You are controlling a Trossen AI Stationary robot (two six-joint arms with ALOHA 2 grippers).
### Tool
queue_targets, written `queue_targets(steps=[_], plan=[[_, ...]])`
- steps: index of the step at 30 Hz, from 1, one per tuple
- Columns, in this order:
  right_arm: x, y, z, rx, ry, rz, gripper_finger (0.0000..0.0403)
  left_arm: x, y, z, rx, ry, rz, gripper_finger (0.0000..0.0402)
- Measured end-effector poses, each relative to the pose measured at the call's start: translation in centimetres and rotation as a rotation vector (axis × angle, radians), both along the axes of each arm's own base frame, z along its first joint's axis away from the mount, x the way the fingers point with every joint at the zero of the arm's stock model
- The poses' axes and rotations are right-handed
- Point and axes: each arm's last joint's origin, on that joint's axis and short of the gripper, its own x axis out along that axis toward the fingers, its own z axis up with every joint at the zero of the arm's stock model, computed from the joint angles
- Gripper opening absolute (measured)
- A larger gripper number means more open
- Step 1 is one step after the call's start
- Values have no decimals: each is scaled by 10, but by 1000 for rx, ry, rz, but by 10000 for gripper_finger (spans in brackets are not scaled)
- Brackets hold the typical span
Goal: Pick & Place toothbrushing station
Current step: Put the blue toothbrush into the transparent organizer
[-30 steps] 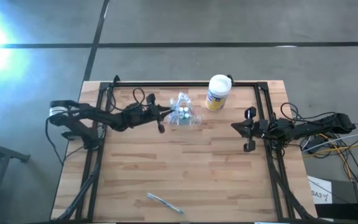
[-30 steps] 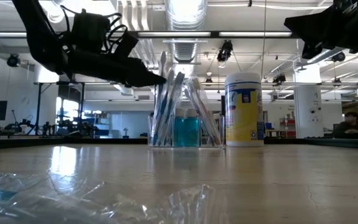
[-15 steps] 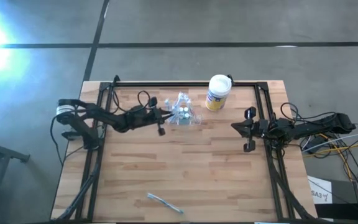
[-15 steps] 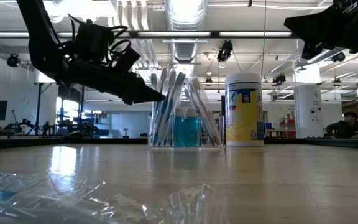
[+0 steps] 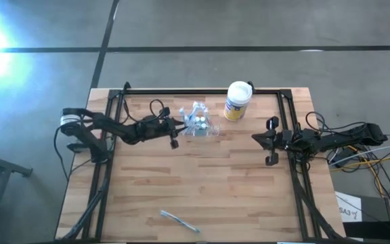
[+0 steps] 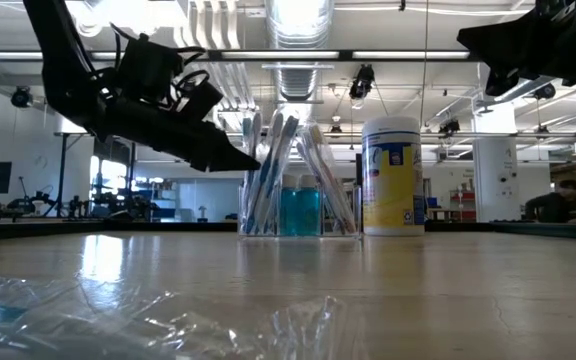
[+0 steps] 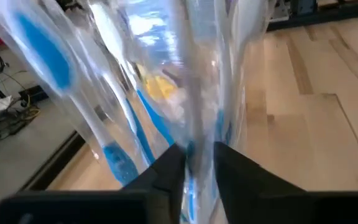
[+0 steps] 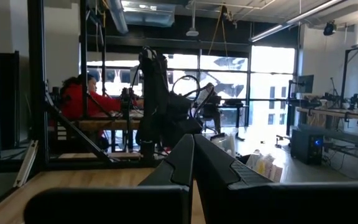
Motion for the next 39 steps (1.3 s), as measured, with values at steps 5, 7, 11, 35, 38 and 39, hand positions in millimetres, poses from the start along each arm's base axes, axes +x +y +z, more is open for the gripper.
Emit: queue_targets(steps=[5,7,11,35,38,39], plan=[[0,0,-1,-2,15,0,8,-2,-1,3,13,19,-4,140],[1,0,-2,-3,20,0,8,-4,-1,7,12,15,-4,161],[1,0,-2,-3,22,1,8,-8,-3,17,-17,-10,-4,194],[1,0,-2,-3,22,1,8,-146,-48,95,-184,-171,-234,67],[1,0,-3,-4,28,0,8,-160,-53,89,-185,-227,-260,12],[2,0,-3,-4,31,0,8,-164,-54,86,-183,-242,-267,9]])
